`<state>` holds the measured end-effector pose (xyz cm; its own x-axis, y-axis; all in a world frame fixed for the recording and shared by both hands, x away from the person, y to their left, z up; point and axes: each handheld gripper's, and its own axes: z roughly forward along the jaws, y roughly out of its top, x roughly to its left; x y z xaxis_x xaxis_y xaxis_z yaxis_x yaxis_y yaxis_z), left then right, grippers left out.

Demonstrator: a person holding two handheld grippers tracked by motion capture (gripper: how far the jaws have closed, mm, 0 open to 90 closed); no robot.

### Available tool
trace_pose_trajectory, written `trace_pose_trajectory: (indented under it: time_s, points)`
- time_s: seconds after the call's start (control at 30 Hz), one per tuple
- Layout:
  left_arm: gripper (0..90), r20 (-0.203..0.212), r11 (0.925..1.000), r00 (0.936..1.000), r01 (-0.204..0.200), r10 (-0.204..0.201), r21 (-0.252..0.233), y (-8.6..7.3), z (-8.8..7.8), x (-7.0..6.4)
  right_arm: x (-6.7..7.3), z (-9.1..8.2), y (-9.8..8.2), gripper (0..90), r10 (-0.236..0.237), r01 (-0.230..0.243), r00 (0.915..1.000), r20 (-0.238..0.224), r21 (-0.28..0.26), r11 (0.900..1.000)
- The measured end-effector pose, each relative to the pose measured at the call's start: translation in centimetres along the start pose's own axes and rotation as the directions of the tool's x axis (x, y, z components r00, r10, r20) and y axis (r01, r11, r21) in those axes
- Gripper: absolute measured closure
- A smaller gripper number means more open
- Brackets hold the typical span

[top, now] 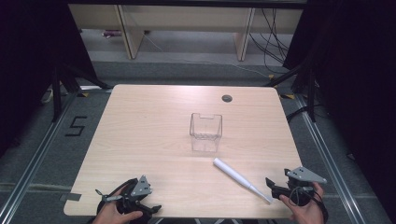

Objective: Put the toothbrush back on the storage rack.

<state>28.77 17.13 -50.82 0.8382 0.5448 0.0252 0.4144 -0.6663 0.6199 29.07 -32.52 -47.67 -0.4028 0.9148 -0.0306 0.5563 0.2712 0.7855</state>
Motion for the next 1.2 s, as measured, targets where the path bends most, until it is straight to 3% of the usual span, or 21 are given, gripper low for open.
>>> trace_pose_trajectory:
  time_s: [0.2,0.23,0.27,0.33,0.4,0.43,0.47,0.53,0.57,0.63,0.67,0.7,0.77,0.87,1.03,1.1,1.13,1.2]
  points:
    - [15.8,-0.004,1.0000,1.0000,0.006,-0.006,-0.004,0.0,0.1,0.0,0.1,0.0,0.2,24.0,0.008,-0.007,0.9998,-0.020,0.017,1.000]
    - [15.8,-0.006,1.0000,1.0000,0.006,-0.006,-0.004,0.0,0.1,0.0,0.3,-0.2,0.2,24.9,0.033,-0.033,0.9992,-0.022,0.016,0.999]
    - [15.8,-0.011,0.9999,0.9999,0.010,-0.010,-0.014,-0.1,0.1,-0.1,0.1,-0.1,0.3,26.0,-0.015,0.015,0.9997,-0.021,0.007,1.000]
    - [15.8,-0.004,1.0000,1.0000,0.007,-0.007,-0.001,-0.1,0.1,0.0,0.2,-0.1,0.3,27.1,-0.016,0.016,0.9994,-0.031,0.007,1.000]
    - [15.8,-0.011,0.9999,0.9999,0.010,-0.010,-0.014,-0.1,0.1,-0.1,0.4,-0.1,0.3,31.9,-0.015,0.015,0.9991,-0.039,0.014,1.000]
    - [15.8,-0.010,0.9999,0.9999,0.009,-0.009,-0.013,-0.1,0.1,-0.1,0.8,-0.1,0.3,36.8,0.021,-0.020,0.9980,-0.059,0.016,1.000]
    - [15.8,-0.011,0.9999,0.9999,0.010,-0.010,-0.013,-0.1,0.1,-0.1,0.6,-0.1,0.4,40.4,-0.024,0.024,0.9975,-0.066,0.007,1.000]
    - [15.8,-0.004,1.0000,1.0000,0.007,-0.007,-0.002,-0.1,0.1,0.0,0.8,-0.3,0.6,48.0,-0.039,0.038,0.9961,-0.079,-0.013,0.999]
    - [15.8,-0.011,0.9999,0.9999,0.011,-0.011,-0.013,-0.1,0.1,-0.1,1.2,-0.4,0.7,58.0,-0.015,0.015,0.9900,-0.140,-0.002,1.000]
    - [15.8,-0.010,0.9999,0.9999,0.005,-0.005,-0.010,-0.1,0.0,-0.1,1.3,-0.4,0.7,60.7,-0.025,0.024,0.9908,-0.133,-0.007,1.000]
    - [15.8,-0.009,0.9999,0.9999,0.005,-0.005,-0.009,-0.1,0.0,-0.1,1.8,-0.7,0.7,65.2,0.012,-0.008,0.9883,-0.152,0.024,1.000]
    - [15.8,-0.010,0.9999,0.9999,0.006,-0.006,-0.010,-0.1,0.0,-0.1,1.7,-0.5,0.7,67.0,-0.038,0.039,0.9861,-0.162,0.003,0.999]
    - [15.8,-0.010,0.9999,0.9999,0.010,-0.010,-0.013,-0.1,0.1,-0.1,2.2,-0.5,0.7,71.6,-0.028,0.033,0.9838,-0.177,0.023,0.999]
    - [15.8,-0.008,0.9999,0.9999,0.013,-0.013,-0.010,-0.1,0.0,-0.1,2.6,-0.3,0.7,78.9,-0.088,0.091,0.9757,-0.201,0.008,0.996]
    - [15.8,-0.002,1.0000,1.0000,0.005,-0.005,-0.001,-0.1,0.0,0.0,3.4,-0.1,0.6,86.8,-0.099,0.112,0.9648,-0.243,0.039,0.993]
    - [15.8,-0.002,1.0000,1.0000,0.006,-0.006,-0.002,-0.1,0.0,0.0,4.1,0.0,0.4,88.5,-0.069,0.092,0.9659,-0.249,0.080,0.993]
    - [15.8,-0.005,1.0000,1.0000,0.006,-0.006,-0.004,-0.1,0.0,0.0,3.9,0.2,0.4,89.1,-0.134,0.151,0.9602,-0.245,0.049,0.987]
    - [15.8,-0.006,0.9999,1.0000,0.007,-0.007,-0.009,-0.1,0.0,0.0,4.1,0.4,0.4,89.6,-0.147,0.166,0.9559,-0.254,0.056,0.985]
